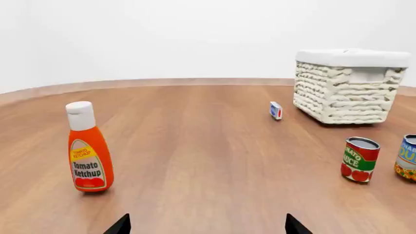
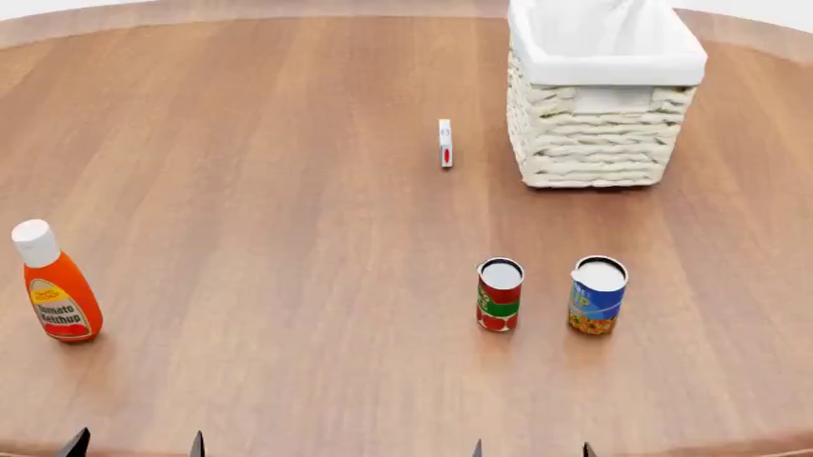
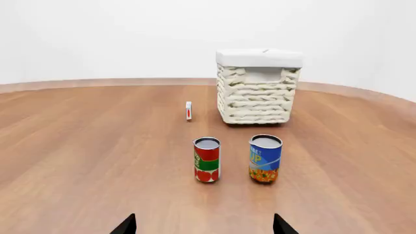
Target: Pick up the tomato sauce, and put it in the basket.
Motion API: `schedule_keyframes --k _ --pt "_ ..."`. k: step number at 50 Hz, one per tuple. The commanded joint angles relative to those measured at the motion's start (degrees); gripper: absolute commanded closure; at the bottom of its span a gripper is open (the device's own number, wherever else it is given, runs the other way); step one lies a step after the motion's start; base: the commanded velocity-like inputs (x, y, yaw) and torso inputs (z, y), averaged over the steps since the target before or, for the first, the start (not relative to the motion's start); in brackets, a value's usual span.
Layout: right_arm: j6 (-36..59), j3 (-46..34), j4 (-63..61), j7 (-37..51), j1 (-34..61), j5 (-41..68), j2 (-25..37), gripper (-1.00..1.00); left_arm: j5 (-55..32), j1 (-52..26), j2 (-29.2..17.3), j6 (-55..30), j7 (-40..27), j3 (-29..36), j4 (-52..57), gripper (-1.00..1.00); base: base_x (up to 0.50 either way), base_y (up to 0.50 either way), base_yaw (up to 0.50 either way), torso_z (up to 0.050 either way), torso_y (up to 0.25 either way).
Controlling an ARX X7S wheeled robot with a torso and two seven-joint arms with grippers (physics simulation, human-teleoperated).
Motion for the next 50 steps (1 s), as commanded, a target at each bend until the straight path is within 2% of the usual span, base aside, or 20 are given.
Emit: schedule_keyframes --k 1,2,5,6,7,8,9,10,11,12,29,35,40,45,50 --pt "0.0 -0.7 0.0 0.7 0.0 0.5 0.5 -1.0 -1.3 0.2 -1.3 -0.4 -1.5 1.5 0.6 -1.0 0.0 0.0 0.0 0.0 0.0" --pt "0.2 -1.3 -0.1 1.7 0.4 -2.2 0.8 -1.0 -0.2 -0.1 -1.5 0.4 -2.8 1.7 1.0 -1.0 0.0 0.0 0.0 0.0 0.0" --pt "1.0 -1.9 -1.4 2.1 0.5 -0.3 1.3 -1.0 -1.4 -0.2 -2.1 -1.2 -2.8 2.3 2.9 -1.0 0.0 0.0 0.0 0.0 0.0" --pt "6.6 -2.0 -9.8 3.0 -0.2 -1.4 1.8 -1.0 -3.1 1.7 -2.5 -2.0 -2.3 2.0 11.5 -1.0 0.0 0.0 0.0 0.0 0.0" --pt "8.7 -2.0 -12.0 3.2 -0.4 -1.3 2.0 -1.0 -2.8 2.0 -2.8 -3.2 -2.8 2.1 13.8 -1.0 0.0 0.0 0.0 0.0 0.0" --pt "17.3 -0.4 -20.6 1.6 -3.0 0.0 3.9 -1.0 -11.0 4.0 -5.5 -11.8 -5.8 -3.0 22.4 -1.0 0.0 0.0 0.0 0.0 0.0" --pt "25.8 0.7 -29.2 -1.1 -3.2 -2.0 1.7 -1.0 -9.0 3.9 -2.7 -20.4 -2.5 -4.3 31.0 -1.0 0.0 0.0 0.0 0.0 0.0" --pt "33.1 0.7 -37.8 -0.9 -2.4 -1.7 1.8 -1.0 -9.8 3.7 -3.2 -23.5 -2.8 -4.6 39.6 -1.0 0.0 0.0 0.0 0.0 0.0" --pt "33.5 0.6 -46.4 -0.7 -2.3 -1.6 2.0 -1.0 -10.2 3.8 -3.3 -23.7 -3.0 -4.7 48.2 -1.0 0.0 0.0 0.0 0.0 0.0" --pt "33.7 0.5 -53.8 -0.5 -2.4 -1.4 2.2 -1.0 -10.5 3.8 -3.4 -23.7 -3.2 -5.0 51.6 -1.0 0.0 0.0 0.0 0.0 0.0" --pt "37.3 -2.1 -60.0 1.8 -2.4 -1.7 4.6 -1.0 -15.4 3.8 -5.5 -26.6 -5.9 -7.3 57.2 -1.0 0.0 0.0 0.0 0.0 0.0" --pt "34.9 -1.9 -60.0 -3.7 -3.9 -7.9 0.2 -1.0 -17.1 4.3 -6.5 -26.8 -7.1 -8.0 59.6 -1.0 0.0 0.0 0.0 0.0 0.0" --pt "34.0 -1.8 -60.0 -4.9 -4.6 -8.0 0.2 -1.0 -19.0 5.7 -9.8 -24.3 -10.6 -6.5 59.8 -1.0 0.0 0.0 0.0 0.0 0.0" --pt "30.5 -0.2 -60.0 -7.7 -6.2 -4.7 0.4 -1.0 -19.0 5.9 -10.5 -23.5 -11.3 -5.9 59.0 -1.0 0.13 0.0 0.0 0.0 0.0" --pt "32.5 -0.6 -59.9 -6.8 -5.1 -6.7 0.8 -1.0 -19.3 6.1 -10.9 -22.7 -11.6 -5.7 58.3 -1.0 0.5 0.0 0.0 0.0 0.0"
